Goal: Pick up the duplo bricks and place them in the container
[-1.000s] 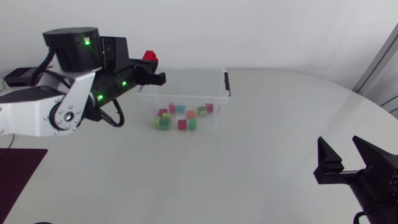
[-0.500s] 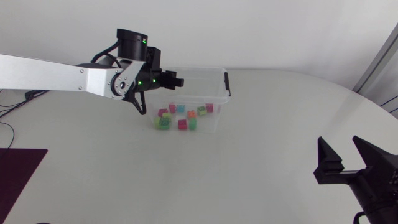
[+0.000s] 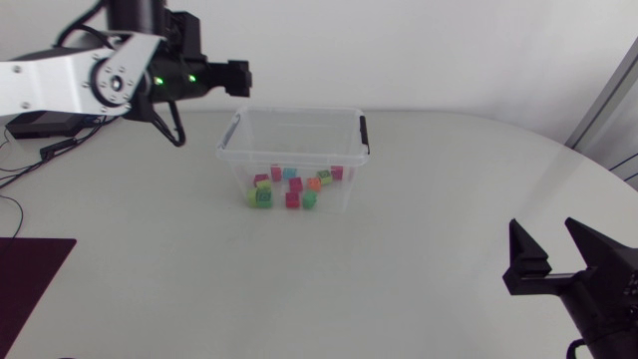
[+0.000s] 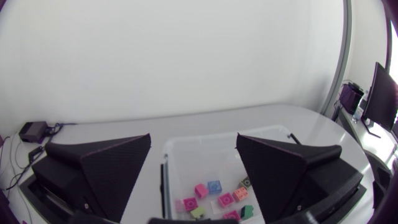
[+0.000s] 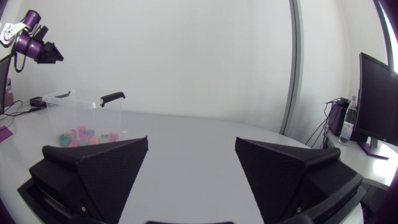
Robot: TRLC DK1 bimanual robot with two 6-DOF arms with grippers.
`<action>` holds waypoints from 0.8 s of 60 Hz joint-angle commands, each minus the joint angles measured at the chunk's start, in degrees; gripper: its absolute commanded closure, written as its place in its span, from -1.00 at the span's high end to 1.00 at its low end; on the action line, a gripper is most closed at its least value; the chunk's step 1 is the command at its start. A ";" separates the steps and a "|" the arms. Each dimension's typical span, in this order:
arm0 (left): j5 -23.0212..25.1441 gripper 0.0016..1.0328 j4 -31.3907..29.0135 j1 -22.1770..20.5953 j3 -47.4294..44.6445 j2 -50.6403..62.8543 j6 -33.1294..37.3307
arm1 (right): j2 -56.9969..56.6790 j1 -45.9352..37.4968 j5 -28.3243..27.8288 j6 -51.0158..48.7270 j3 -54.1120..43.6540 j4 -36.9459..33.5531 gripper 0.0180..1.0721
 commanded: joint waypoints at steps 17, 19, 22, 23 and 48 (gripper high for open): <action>3.27 0.90 6.76 12.45 -18.04 -18.04 5.78 | -0.30 -0.27 -0.21 -0.84 -1.17 0.60 0.93; 3.97 0.90 7.90 13.68 -20.68 -19.88 6.04 | -0.30 -0.27 -0.21 -0.84 -1.17 0.60 0.93; 4.06 0.90 8.61 14.47 -23.23 -21.81 6.48 | -0.38 -0.27 -0.21 -0.84 -1.17 0.60 0.93; 4.24 0.90 9.40 15.09 -24.81 -22.87 6.66 | -0.30 -0.27 -0.21 -0.84 -1.17 0.60 0.93; 5.55 0.90 19.95 20.62 -46.17 -37.99 7.54 | -0.30 -0.27 -0.21 -0.84 -1.17 0.60 0.93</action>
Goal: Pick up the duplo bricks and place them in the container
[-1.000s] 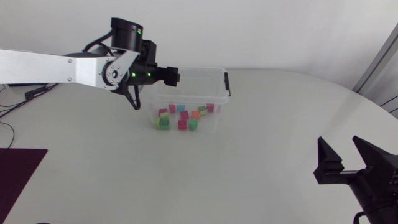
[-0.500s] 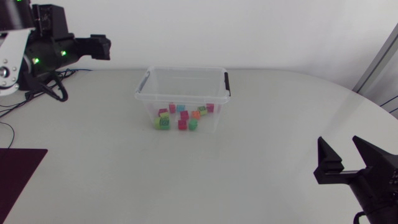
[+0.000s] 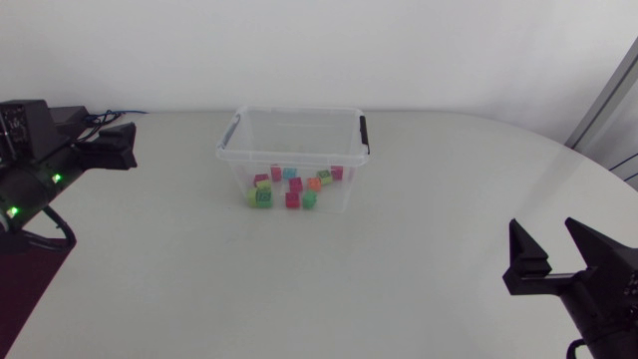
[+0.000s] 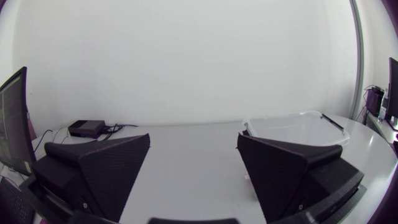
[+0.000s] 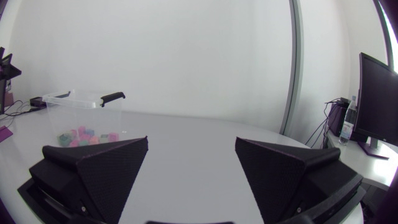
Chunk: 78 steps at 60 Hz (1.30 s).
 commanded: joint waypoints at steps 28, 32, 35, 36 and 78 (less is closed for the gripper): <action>3.56 0.90 -1.05 0.29 -20.09 -23.61 3.15 | -0.38 -0.27 -0.21 -0.93 -1.17 0.60 0.93; 4.00 0.90 -2.10 0.29 -21.14 -25.36 3.59 | -0.30 -0.27 -0.21 -0.84 -1.17 0.60 0.93; 3.98 0.90 -2.59 0.22 -21.91 -26.67 3.80 | -0.29 -0.22 -0.20 -0.77 -1.17 0.61 0.93; 3.91 0.90 -2.77 0.18 -21.99 -26.96 3.71 | -0.29 -0.19 -0.20 -0.72 -1.17 0.61 0.93; -1.27 0.90 -17.22 -3.18 -28.77 -50.67 -3.22 | -0.07 2.00 0.17 2.85 -1.17 0.98 0.93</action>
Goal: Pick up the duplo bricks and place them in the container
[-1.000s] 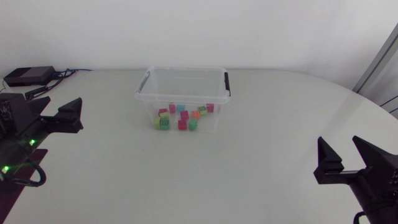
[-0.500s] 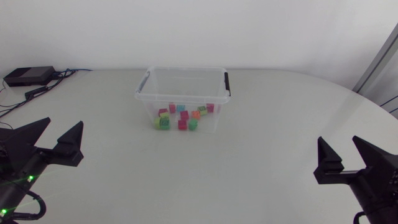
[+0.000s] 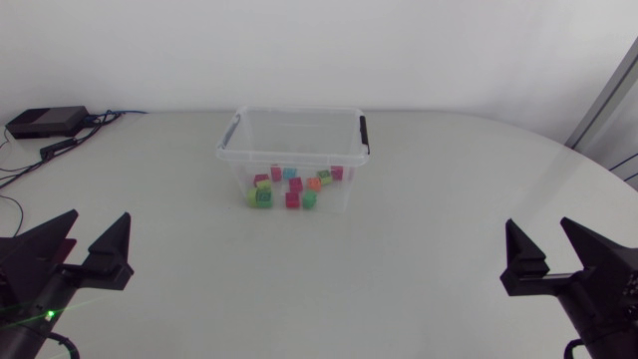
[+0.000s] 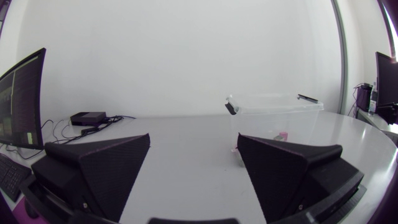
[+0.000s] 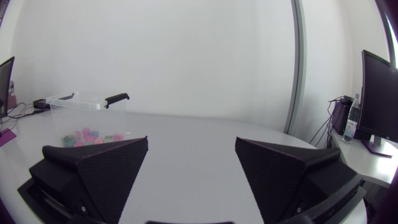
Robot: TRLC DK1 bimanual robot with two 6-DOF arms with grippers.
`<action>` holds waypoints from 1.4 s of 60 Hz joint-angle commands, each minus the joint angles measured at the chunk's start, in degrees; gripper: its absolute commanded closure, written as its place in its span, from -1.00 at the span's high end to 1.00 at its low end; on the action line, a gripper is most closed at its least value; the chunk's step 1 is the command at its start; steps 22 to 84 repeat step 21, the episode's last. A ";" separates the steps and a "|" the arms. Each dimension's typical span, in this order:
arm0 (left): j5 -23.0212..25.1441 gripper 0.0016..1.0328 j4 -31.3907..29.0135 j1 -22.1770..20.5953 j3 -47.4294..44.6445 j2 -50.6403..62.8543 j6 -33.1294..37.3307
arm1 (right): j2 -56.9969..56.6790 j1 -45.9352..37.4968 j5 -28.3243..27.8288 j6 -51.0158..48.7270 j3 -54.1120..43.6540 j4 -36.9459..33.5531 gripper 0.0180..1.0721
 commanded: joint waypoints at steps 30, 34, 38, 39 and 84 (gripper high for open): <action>-1.37 0.90 -3.29 -1.10 -2.76 -6.26 -2.90 | -0.05 0.82 0.21 2.31 -1.17 1.02 0.93; -1.37 0.90 -3.29 -1.10 -2.76 -6.26 -2.90 | -0.05 0.82 0.21 2.31 -1.17 1.02 0.93; -1.37 0.90 -3.29 -1.10 -2.76 -6.26 -2.90 | -0.05 0.82 0.21 2.31 -1.17 1.02 0.93; -1.37 0.90 -3.29 -1.10 -2.76 -6.26 -2.90 | -0.05 0.82 0.21 2.31 -1.17 1.02 0.93; -1.37 0.90 -3.29 -1.10 -2.76 -6.26 -2.90 | -0.05 0.82 0.21 2.31 -1.17 1.02 0.93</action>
